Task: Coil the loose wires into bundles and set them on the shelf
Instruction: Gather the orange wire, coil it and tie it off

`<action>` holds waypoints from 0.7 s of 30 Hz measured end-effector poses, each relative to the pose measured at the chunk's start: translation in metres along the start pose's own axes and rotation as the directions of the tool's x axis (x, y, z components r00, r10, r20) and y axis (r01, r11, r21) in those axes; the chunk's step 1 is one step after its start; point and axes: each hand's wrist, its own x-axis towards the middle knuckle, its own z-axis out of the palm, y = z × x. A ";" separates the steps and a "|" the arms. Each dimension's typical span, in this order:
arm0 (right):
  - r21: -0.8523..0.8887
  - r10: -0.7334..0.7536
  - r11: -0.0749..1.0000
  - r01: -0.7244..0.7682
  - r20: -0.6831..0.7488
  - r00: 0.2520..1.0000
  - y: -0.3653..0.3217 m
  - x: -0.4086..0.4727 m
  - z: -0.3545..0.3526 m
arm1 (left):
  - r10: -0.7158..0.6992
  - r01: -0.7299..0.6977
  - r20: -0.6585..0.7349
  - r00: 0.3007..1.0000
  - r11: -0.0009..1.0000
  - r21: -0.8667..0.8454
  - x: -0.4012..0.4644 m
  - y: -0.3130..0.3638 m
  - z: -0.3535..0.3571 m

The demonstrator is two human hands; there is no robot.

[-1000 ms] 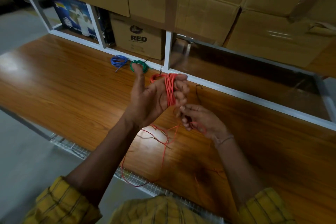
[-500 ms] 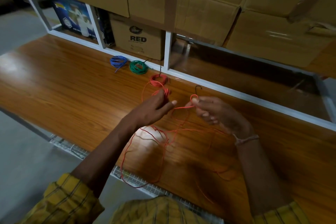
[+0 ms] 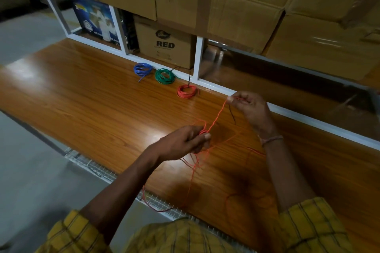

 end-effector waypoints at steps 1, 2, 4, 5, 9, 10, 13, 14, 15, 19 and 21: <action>0.038 0.026 0.999 -0.026 -0.002 1.000 0.005 0.002 0.007 | 0.014 -0.014 -0.003 1.000 0.999 -0.045 0.000 0.002 0.003; 0.084 0.056 0.995 -0.056 -0.006 0.998 0.011 0.004 0.015 | 0.029 -0.030 -0.011 1.000 0.995 -0.098 -0.001 0.005 0.004; 0.176 0.122 0.977 -0.120 0.001 0.993 0.021 0.007 0.030 | 0.064 -0.068 -0.029 0.998 0.977 -0.202 0.000 0.011 0.002; 0.218 0.168 0.961 -0.169 0.024 0.985 0.027 0.006 0.038 | 0.078 -0.084 -0.035 0.996 0.963 -0.255 0.001 0.013 0.001; 0.358 0.298 0.866 -0.350 0.193 0.935 0.047 -0.015 0.070 | 0.114 -0.142 -0.086 0.990 0.843 -0.519 0.006 0.017 0.000; 0.342 0.288 0.872 -0.350 0.219 0.932 0.048 -0.025 0.077 | 0.124 -0.158 -0.097 0.987 0.779 -0.607 0.009 0.019 0.000; 0.251 0.312 0.882 -0.399 0.324 0.893 0.035 -0.050 0.091 | 0.138 -0.161 -0.105 0.985 0.512 -0.844 0.019 0.023 -0.005; 0.231 0.320 0.879 -0.418 0.364 0.875 0.028 -0.057 0.092 | 0.141 -0.160 -0.107 0.984 0.447 -0.880 0.022 0.022 -0.008; 0.222 0.311 0.876 -0.428 0.417 0.854 0.022 -0.062 0.092 | 0.144 -0.164 -0.112 0.983 0.425 -0.890 0.025 0.020 -0.011; 0.127 0.234 0.918 -0.376 0.592 0.772 0.003 -0.076 0.074 | 0.076 -0.194 -0.192 0.978 0.653 -0.732 0.036 0.013 -0.025; 0.070 0.216 0.944 -0.324 0.610 0.762 -0.011 -0.078 0.059 | 0.003 -0.137 -0.223 0.975 0.796 -0.590 0.038 0.006 -0.028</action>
